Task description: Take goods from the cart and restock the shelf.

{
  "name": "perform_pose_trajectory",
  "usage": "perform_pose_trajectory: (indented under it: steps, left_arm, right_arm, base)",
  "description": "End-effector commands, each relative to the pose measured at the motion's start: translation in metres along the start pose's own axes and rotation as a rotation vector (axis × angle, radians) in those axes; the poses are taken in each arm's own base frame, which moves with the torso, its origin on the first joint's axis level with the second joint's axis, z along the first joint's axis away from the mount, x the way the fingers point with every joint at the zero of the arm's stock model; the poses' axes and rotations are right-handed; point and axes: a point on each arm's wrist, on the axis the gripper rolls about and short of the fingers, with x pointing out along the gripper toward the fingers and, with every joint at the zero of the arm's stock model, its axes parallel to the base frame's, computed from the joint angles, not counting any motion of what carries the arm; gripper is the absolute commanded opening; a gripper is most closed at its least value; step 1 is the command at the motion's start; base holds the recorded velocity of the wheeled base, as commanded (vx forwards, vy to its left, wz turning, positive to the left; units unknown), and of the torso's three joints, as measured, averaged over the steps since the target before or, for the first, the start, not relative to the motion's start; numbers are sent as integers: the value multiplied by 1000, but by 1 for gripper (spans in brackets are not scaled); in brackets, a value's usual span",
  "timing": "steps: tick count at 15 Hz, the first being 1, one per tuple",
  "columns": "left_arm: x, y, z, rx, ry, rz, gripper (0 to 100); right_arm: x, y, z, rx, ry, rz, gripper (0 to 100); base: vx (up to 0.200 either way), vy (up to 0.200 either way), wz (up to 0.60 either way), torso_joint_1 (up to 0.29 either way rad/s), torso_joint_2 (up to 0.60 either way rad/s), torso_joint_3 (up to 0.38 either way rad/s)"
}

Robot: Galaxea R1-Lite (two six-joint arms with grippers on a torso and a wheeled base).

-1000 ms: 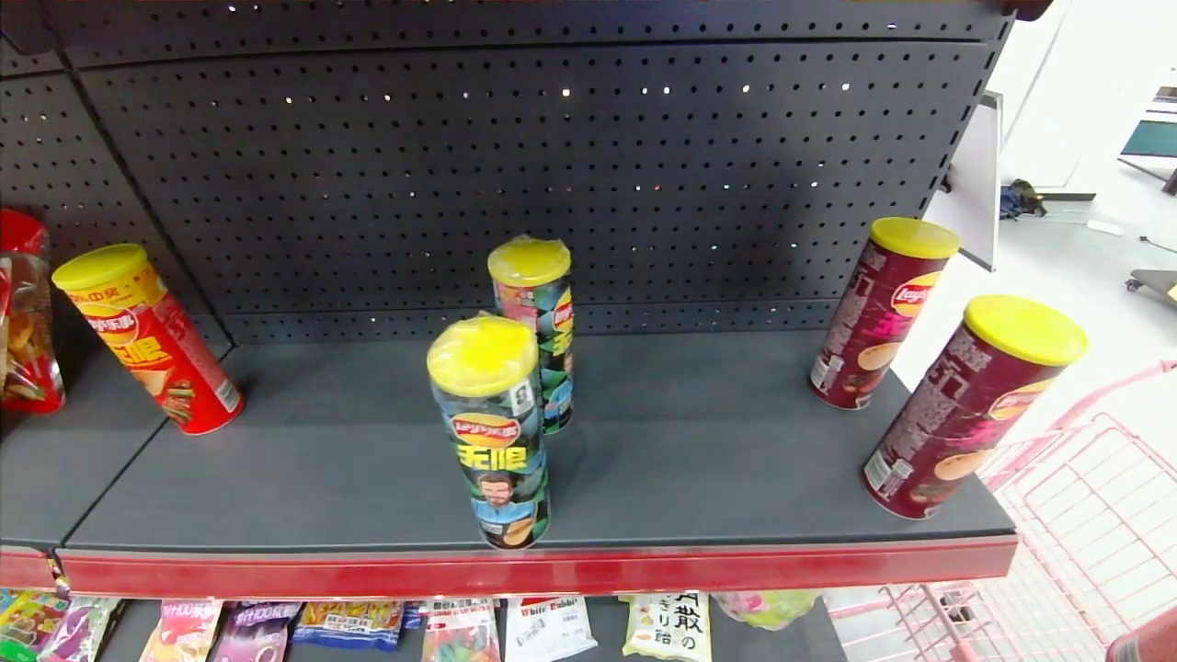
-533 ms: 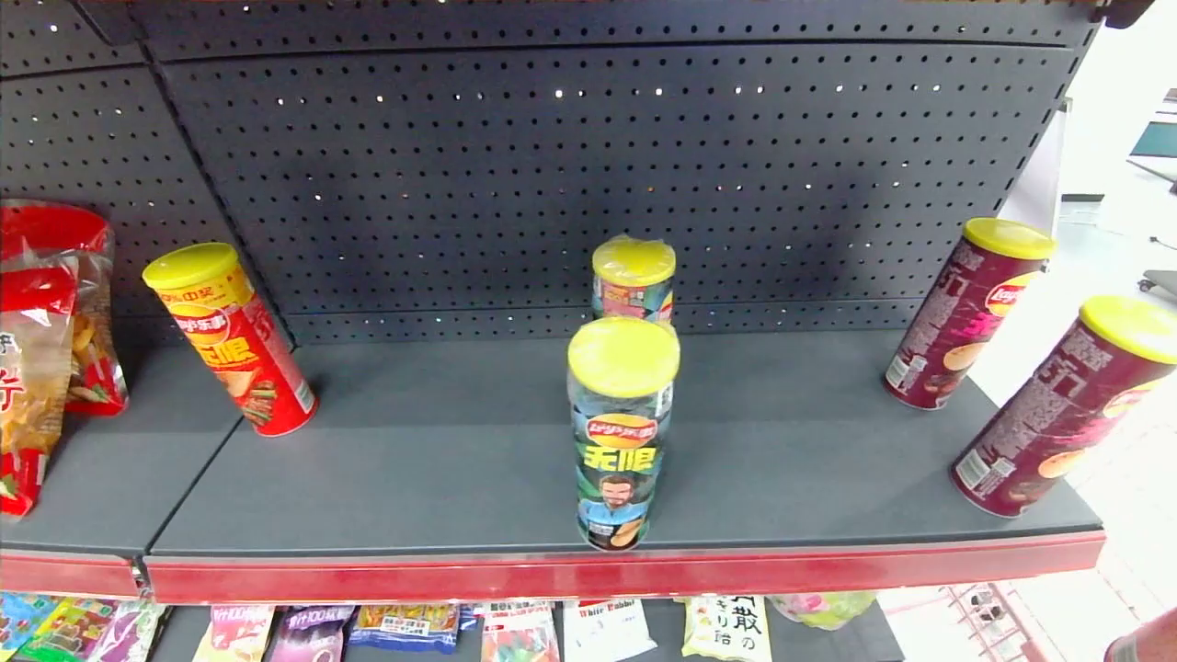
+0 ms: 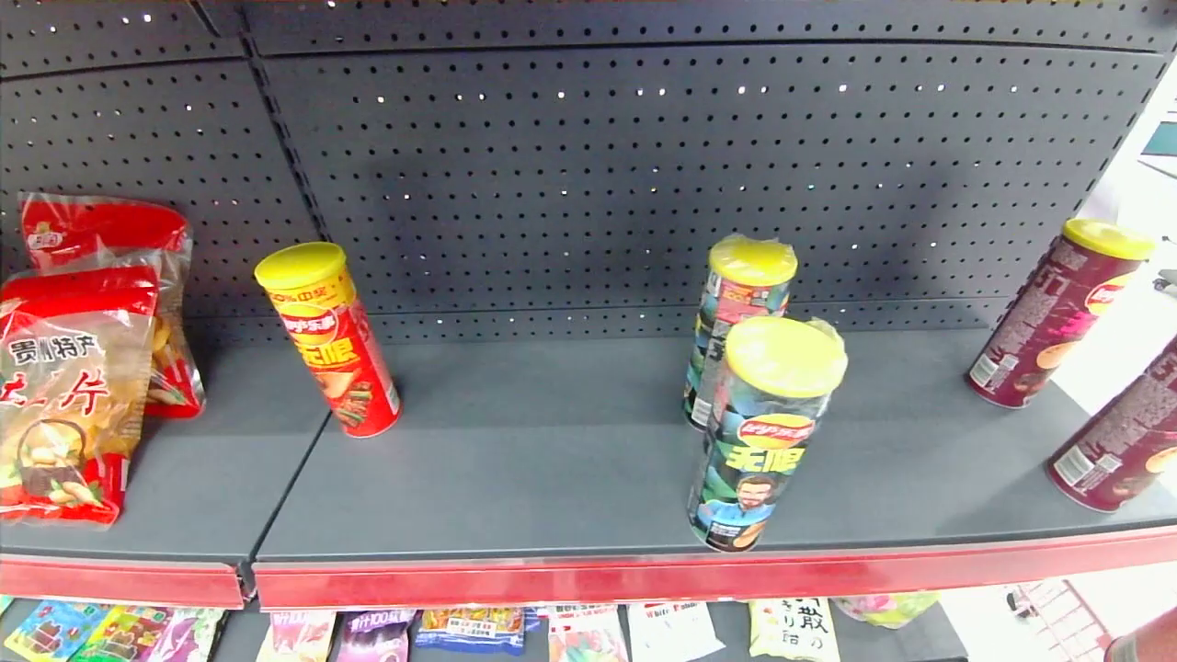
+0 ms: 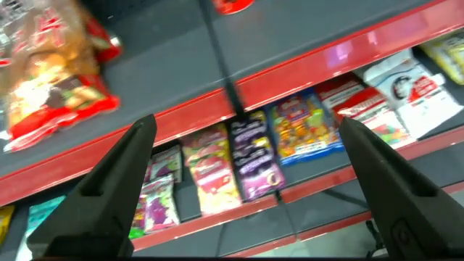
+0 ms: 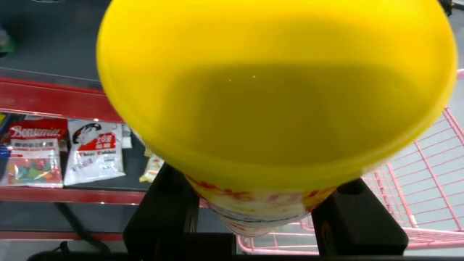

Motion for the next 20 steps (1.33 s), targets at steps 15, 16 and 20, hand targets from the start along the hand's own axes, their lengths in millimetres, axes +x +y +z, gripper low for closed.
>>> perform_pose_trajectory:
  steps: [15,16,20]
  left_arm:
    - [0,0,0,0,-3,2,100]
    - [0,0,0,0,-1,3,100]
    - [0,0,0,18,1,5,100]
  right_arm:
    - [0,0,0,0,0,0,0]
    - [0,0,0,1,-3,0,0]
    - [-1,0,2,1,-19,26,0]
  base:
    - [0,200,0,4,2,2]
    - [0,0,0,0,0,0]
    - [0,0,0,0,0,0]
